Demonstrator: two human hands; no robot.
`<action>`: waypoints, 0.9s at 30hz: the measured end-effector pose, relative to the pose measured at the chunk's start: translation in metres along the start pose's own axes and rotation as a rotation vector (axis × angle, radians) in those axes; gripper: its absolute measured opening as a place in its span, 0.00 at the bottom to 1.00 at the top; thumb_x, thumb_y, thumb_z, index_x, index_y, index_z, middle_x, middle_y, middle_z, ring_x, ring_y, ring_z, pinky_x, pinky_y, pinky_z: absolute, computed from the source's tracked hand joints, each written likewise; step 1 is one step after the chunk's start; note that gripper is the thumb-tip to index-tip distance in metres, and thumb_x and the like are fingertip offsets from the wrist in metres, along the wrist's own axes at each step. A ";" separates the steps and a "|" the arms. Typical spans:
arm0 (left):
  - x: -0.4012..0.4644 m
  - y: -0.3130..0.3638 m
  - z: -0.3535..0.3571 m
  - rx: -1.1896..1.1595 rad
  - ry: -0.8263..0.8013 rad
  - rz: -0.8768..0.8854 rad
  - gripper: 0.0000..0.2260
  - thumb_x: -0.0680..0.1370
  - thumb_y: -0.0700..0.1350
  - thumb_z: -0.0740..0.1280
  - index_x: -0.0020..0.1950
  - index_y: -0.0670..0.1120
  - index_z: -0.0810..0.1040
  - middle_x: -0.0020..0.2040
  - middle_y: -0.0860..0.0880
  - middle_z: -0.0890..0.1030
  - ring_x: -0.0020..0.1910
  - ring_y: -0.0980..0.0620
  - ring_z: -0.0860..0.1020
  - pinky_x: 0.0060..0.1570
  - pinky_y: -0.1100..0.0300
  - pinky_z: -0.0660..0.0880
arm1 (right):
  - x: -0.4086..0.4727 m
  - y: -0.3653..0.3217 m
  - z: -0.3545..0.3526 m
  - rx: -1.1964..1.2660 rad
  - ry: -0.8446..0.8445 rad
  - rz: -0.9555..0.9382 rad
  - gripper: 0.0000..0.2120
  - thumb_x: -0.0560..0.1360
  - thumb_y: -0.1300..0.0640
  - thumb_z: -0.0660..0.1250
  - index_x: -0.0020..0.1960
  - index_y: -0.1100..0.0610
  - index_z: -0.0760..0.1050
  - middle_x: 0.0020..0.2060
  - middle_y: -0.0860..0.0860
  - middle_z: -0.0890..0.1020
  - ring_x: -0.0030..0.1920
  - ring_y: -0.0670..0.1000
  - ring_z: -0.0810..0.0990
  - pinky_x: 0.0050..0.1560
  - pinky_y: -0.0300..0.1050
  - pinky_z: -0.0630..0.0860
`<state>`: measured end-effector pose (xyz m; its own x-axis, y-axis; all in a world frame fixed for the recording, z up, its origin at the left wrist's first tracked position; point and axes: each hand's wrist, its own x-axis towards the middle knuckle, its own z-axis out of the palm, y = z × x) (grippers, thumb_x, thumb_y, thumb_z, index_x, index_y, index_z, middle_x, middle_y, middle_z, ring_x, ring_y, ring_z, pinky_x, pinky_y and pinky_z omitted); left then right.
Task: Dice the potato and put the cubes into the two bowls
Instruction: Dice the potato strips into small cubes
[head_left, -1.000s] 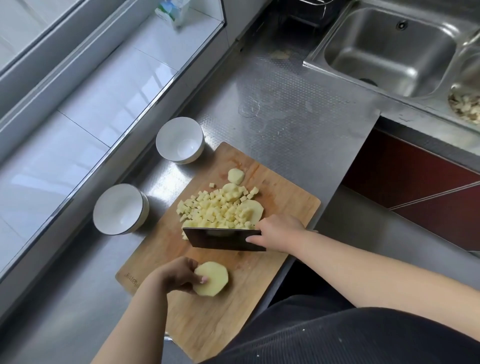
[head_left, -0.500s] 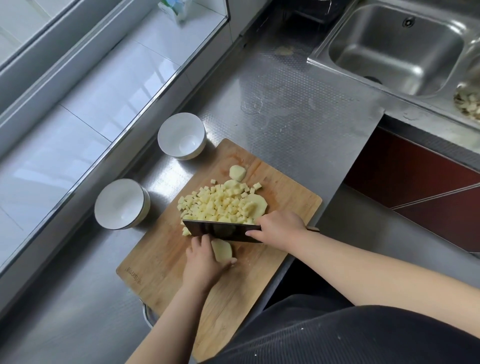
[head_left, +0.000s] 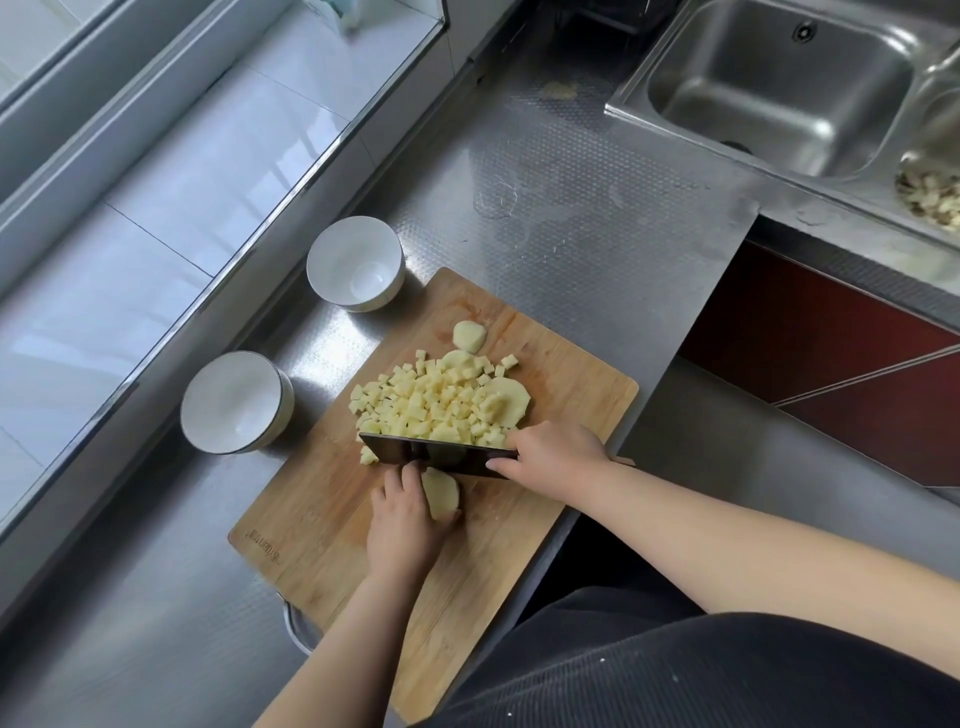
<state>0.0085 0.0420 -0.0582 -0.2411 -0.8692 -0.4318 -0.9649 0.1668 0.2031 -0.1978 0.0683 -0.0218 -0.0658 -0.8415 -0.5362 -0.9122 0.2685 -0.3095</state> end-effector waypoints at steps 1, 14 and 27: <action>-0.001 -0.002 0.002 -0.003 0.010 0.008 0.32 0.72 0.56 0.73 0.70 0.47 0.64 0.69 0.47 0.66 0.63 0.45 0.68 0.55 0.54 0.73 | -0.001 -0.001 0.001 0.007 0.000 0.000 0.22 0.79 0.35 0.54 0.56 0.50 0.77 0.44 0.50 0.81 0.44 0.53 0.78 0.34 0.43 0.66; -0.008 -0.012 0.024 0.012 0.189 0.163 0.06 0.71 0.37 0.73 0.47 0.42 0.81 0.48 0.41 0.79 0.44 0.39 0.77 0.34 0.52 0.74 | -0.026 -0.028 0.002 -0.044 0.072 -0.096 0.14 0.82 0.47 0.56 0.56 0.53 0.77 0.46 0.53 0.82 0.45 0.58 0.79 0.36 0.44 0.67; -0.005 -0.023 0.035 -0.073 0.257 0.182 0.13 0.68 0.34 0.75 0.51 0.42 0.82 0.48 0.42 0.81 0.45 0.39 0.77 0.32 0.52 0.76 | -0.029 -0.038 0.015 -0.168 -0.008 -0.011 0.07 0.80 0.60 0.59 0.52 0.56 0.76 0.44 0.53 0.81 0.39 0.56 0.74 0.26 0.42 0.59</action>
<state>0.0283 0.0586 -0.0912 -0.3654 -0.9189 -0.1484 -0.8963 0.3043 0.3227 -0.1551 0.0894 -0.0065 -0.0529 -0.8401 -0.5398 -0.9678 0.1764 -0.1796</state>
